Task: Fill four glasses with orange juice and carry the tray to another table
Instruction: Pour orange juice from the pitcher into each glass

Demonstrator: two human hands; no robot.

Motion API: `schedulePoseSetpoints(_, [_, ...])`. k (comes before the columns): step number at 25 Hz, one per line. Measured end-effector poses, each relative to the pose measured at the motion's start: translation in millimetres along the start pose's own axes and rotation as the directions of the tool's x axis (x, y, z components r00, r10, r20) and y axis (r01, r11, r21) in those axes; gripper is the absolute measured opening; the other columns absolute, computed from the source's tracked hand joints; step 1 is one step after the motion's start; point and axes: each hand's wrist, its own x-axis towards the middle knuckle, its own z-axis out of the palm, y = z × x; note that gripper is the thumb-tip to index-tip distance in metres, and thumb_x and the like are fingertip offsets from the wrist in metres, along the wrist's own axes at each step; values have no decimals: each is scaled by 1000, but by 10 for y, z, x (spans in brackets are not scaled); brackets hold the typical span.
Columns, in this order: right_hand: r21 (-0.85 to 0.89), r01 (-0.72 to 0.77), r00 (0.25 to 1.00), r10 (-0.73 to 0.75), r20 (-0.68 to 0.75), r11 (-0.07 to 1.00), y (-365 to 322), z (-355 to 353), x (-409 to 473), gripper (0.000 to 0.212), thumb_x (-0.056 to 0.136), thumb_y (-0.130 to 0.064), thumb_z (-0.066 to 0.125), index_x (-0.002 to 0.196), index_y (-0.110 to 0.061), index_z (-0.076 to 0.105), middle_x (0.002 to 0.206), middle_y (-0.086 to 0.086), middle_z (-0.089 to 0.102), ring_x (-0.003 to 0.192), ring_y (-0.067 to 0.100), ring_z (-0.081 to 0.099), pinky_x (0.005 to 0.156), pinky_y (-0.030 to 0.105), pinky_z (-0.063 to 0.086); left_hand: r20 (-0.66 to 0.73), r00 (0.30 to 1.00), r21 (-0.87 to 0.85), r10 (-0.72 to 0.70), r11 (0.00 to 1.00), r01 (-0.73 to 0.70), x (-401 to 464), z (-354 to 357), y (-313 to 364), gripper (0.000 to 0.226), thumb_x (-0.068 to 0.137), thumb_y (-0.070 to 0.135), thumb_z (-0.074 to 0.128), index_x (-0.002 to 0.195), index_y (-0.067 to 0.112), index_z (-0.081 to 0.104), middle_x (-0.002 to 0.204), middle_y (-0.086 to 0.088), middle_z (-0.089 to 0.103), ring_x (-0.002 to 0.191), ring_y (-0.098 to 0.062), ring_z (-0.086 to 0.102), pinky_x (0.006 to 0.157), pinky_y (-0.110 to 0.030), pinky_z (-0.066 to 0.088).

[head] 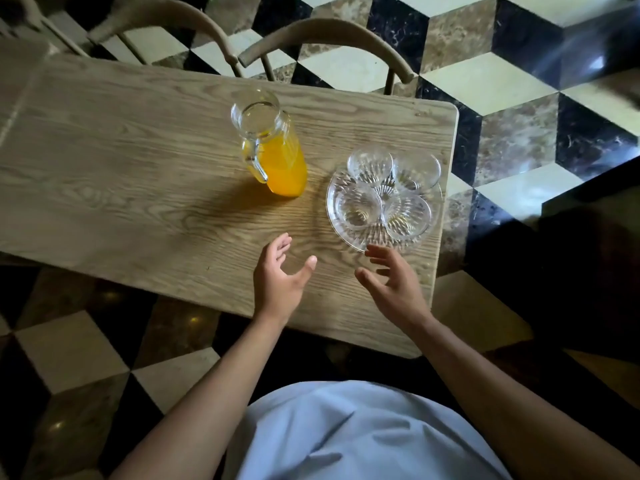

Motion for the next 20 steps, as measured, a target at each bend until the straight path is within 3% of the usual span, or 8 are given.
schedulePoseSetpoints(5, [29,61,997,-63,41,998,-402,419,357,51,90,-21,76,137,-13,57,131,2,66,119,14,62,102,43,53,-22,1000,1,-23,1000,23,500,-377,-100,61,85,3,82,140,2,55,140,-18,63,132,-23,60,114,-27,43])
schedulePoseSetpoints(10, [167,96,994,-86,-70,981,-948,859,731,45,93,-31,70,133,-14,60,129,3,68,120,15,65,101,48,54,48,999,-25,5,1000,-4,1239,-720,-129,72,82,-1,83,145,0,49,146,-20,57,136,-23,55,114,-22,39])
schedulePoseSetpoints(13, [232,119,983,-83,-162,965,-1178,1080,891,44,94,-32,65,132,-9,62,127,6,70,121,15,65,102,49,53,166,984,18,71,997,-75,1639,-781,-94,81,77,4,89,147,3,48,148,-18,56,135,-19,54,117,-28,40])
schedulePoseSetpoints(15, [264,113,979,-62,-196,958,-1285,1185,972,43,95,-34,63,130,-8,64,125,9,70,120,18,65,102,50,52,233,964,44,127,989,-140,1849,-789,-75,90,70,17,95,147,6,50,148,-15,58,136,-20,55,118,-35,43])
schedulePoseSetpoints(18, [286,105,969,-34,-243,952,-1388,1287,1044,37,96,-38,59,120,-11,68,115,5,72,110,10,67,97,36,53,332,921,100,204,963,-250,2162,-757,-42,104,61,36,95,150,11,47,150,-9,57,139,-19,54,118,-40,43])
schedulePoseSetpoints(20, [268,107,966,-37,-255,957,-1438,1345,1078,36,97,-39,55,111,-11,71,106,1,73,98,0,65,88,19,48,436,875,115,211,951,-286,2387,-716,3,113,60,31,99,155,10,40,154,-9,54,143,-20,51,120,-45,40])
